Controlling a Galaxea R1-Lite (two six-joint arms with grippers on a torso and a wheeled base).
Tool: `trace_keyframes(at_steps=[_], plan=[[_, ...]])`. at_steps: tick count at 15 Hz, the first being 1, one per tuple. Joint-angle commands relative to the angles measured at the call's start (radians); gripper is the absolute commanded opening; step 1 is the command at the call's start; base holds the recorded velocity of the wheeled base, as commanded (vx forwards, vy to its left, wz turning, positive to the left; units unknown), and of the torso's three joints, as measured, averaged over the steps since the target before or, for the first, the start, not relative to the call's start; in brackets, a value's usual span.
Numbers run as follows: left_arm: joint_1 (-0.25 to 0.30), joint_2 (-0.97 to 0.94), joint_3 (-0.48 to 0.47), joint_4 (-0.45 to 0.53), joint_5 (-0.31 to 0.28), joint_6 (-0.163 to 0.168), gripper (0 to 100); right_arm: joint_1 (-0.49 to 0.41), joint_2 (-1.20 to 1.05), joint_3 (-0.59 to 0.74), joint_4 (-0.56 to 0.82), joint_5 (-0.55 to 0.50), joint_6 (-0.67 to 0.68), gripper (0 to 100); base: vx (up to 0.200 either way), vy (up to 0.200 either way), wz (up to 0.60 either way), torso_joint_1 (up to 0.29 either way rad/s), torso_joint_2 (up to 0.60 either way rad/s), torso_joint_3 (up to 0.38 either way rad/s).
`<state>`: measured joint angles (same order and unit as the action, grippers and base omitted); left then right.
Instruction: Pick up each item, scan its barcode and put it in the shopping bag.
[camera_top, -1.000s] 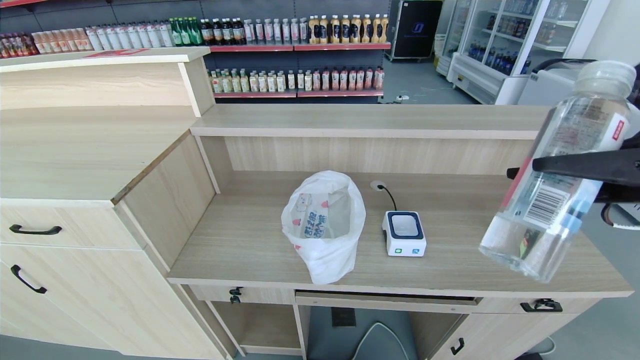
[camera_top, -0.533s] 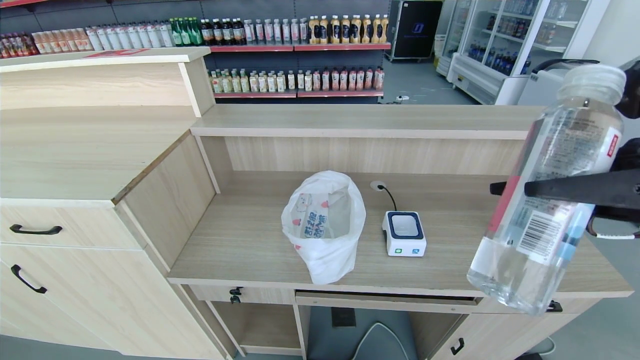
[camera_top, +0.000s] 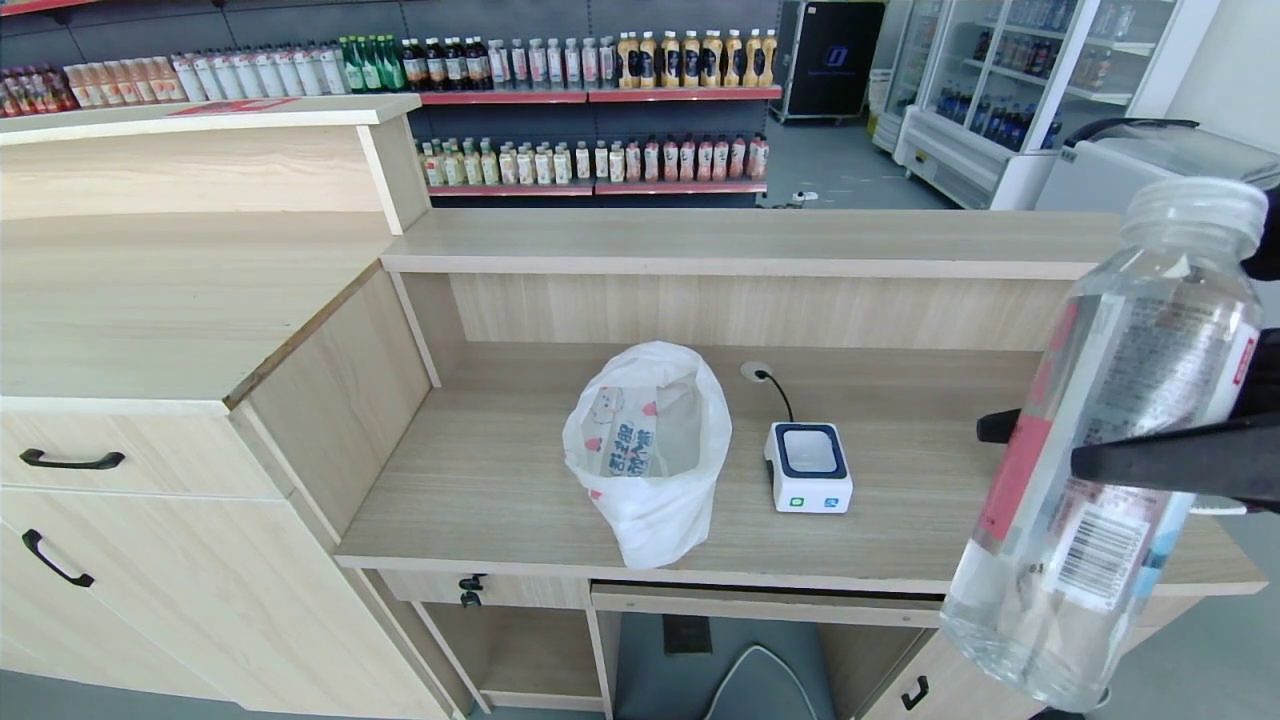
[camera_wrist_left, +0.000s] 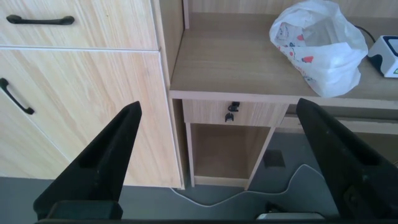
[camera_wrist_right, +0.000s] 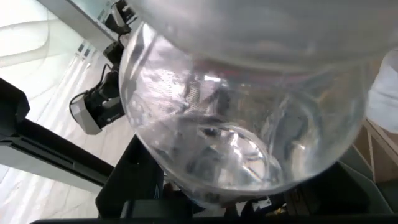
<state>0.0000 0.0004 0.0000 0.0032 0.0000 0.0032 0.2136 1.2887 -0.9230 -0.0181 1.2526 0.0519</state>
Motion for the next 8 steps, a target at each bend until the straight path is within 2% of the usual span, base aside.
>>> trace_keyframes(at_steps=[1,8], plan=[[0.000,0.000,0.000,0.000,0.000,0.000,100,-0.002,-0.017,0.032,0.000,0.010,-0.006,0,0.000,0.000,0.00,0.000,0.00,0.000],[0.000,0.000,0.000,0.000,0.000,0.000,100,0.039,-0.114,0.061,0.052,0.033,0.014,0,0.000,0.000,0.00,0.000,0.00,0.000]])
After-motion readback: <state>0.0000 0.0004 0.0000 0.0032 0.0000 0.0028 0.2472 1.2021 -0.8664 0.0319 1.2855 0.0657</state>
